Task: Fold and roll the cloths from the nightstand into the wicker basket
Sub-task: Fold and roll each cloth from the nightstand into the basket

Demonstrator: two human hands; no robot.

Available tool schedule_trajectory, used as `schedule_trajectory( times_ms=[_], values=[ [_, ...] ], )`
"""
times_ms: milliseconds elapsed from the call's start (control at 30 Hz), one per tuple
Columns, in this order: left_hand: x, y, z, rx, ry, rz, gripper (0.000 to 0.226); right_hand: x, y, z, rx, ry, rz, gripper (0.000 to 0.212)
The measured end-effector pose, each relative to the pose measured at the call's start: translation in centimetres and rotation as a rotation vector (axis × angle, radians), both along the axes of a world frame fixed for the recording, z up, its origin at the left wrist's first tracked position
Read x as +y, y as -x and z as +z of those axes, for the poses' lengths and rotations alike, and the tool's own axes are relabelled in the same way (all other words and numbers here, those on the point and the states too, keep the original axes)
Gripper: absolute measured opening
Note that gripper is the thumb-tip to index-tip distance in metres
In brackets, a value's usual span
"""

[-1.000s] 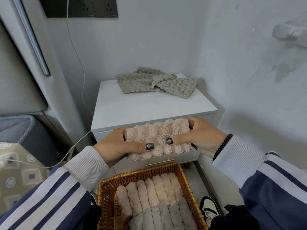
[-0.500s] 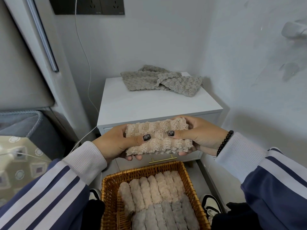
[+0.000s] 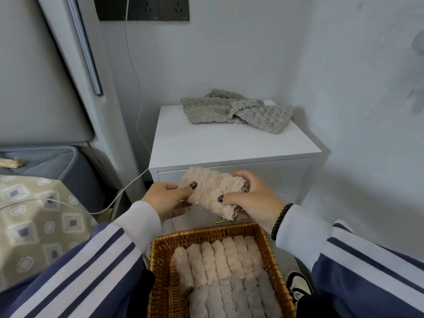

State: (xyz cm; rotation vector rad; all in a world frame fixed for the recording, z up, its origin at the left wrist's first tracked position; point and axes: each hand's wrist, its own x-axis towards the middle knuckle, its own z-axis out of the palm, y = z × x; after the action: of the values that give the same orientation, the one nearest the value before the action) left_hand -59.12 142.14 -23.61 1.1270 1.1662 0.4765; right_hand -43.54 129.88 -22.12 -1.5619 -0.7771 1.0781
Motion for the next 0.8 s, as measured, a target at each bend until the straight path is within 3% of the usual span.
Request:
schedule_trajectory(
  times_ms=[67, 133, 267, 400, 467, 567, 667, 800],
  values=[
    [-0.3, 0.4, -0.7, 0.27, -0.151, -0.107, 0.03, 0.4, 0.8, -0.8, -0.176, 0.035, 0.008, 0.044],
    [-0.5, 0.7, -0.8, 0.416, -0.282, -0.161, 0.03, 0.5, 1.6, -1.5, -0.312, 0.042, 0.04, 0.046],
    [-0.9, 1.0, -0.8, 0.225, 0.049, -0.198, 0.04, 0.2, 3.8, -2.2, -0.579, -0.012, 0.183, 0.043],
    [-1.2, 1.4, -1.2, 0.103, 0.135, -0.096, 0.047, -0.3, 5.9, -3.0, -0.778, -0.094, 0.378, 0.047],
    [-1.1, 1.9, -1.1, 0.066, 0.114, -0.071, 0.044, -0.4, 6.7, -3.5, -0.784, -0.112, 0.433, 0.047],
    [-0.2, 2.8, -1.7, 0.146, 0.011, -0.08, 0.062, -0.2, 7.3, -4.3, -0.657, -0.09, 0.493, 0.044],
    [0.3, 3.5, -2.7, 0.198, -0.03, -0.057, 0.051, 0.0, 7.5, -5.1, -0.502, -0.04, 0.484, 0.044],
    [0.6, 3.9, -4.8, 0.14, 0.024, -0.025, 0.076, 0.4, 7.7, -6.7, -0.396, 0.028, 0.41, 0.045]
  ],
)
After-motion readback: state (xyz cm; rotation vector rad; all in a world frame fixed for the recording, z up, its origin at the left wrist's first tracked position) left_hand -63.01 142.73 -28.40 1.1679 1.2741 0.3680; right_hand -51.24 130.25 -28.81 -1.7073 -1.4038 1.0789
